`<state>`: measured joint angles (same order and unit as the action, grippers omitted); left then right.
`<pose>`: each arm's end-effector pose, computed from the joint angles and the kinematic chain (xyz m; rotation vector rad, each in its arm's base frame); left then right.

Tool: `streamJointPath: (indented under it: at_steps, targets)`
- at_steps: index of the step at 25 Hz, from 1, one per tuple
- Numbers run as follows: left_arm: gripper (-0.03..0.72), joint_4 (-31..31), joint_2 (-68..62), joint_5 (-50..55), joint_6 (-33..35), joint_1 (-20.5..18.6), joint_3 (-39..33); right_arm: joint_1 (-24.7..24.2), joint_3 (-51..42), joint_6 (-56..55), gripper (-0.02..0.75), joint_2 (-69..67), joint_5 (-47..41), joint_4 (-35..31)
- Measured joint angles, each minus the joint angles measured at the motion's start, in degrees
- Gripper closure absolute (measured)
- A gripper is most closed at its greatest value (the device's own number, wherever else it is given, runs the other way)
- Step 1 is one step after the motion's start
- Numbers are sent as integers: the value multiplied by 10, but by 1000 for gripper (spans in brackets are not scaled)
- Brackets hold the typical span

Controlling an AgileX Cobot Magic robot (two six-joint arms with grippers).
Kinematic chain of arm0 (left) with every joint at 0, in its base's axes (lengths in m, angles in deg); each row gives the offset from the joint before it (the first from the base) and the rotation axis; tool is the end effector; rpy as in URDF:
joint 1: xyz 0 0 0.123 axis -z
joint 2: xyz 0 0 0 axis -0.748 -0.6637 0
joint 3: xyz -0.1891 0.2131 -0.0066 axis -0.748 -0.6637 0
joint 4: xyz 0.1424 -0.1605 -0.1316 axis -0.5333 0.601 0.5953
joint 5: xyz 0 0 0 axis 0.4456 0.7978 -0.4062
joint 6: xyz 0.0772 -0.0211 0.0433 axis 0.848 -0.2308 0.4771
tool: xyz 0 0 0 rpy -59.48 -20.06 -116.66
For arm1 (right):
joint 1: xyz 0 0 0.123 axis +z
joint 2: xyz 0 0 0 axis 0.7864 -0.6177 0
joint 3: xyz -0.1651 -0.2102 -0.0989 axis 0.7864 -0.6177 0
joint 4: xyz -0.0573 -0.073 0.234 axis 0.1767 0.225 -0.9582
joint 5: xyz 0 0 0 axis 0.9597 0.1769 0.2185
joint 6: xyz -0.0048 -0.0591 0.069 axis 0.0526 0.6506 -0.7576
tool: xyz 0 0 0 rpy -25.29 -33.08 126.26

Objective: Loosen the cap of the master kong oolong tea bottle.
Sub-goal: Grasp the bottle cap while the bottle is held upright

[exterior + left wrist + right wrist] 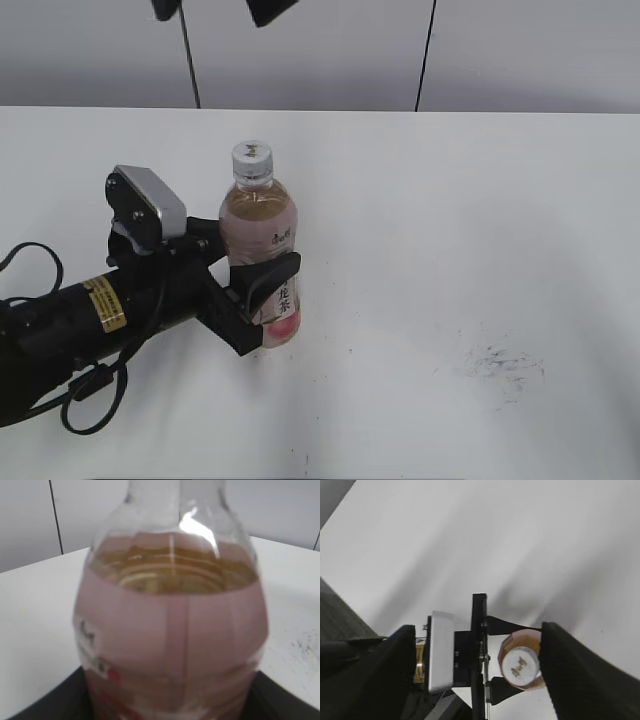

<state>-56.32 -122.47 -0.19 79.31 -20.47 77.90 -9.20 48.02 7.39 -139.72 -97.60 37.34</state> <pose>0.2376 -0.1690 0.1072 0.7682 1.6191 -0.7005 0.3030 0.3040 0.3849 -0.7980 2.4785 0.6166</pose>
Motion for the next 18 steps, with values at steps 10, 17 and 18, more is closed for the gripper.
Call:
streamJointPath:
  at_steps: [10, 17, 18]
  targets:
    - [295, 0, 0, 0, 0, 0, 0, 4, -43, -39, 201, -40, -5, 30]
    - [295, 0, 0, 0, 0, 0, 0, 4, -79, -39, 227, -41, -5, 18]
    - [295, 0, 0, 0, 0, 0, 0, 4, -83, -39, 227, -41, -5, 17]
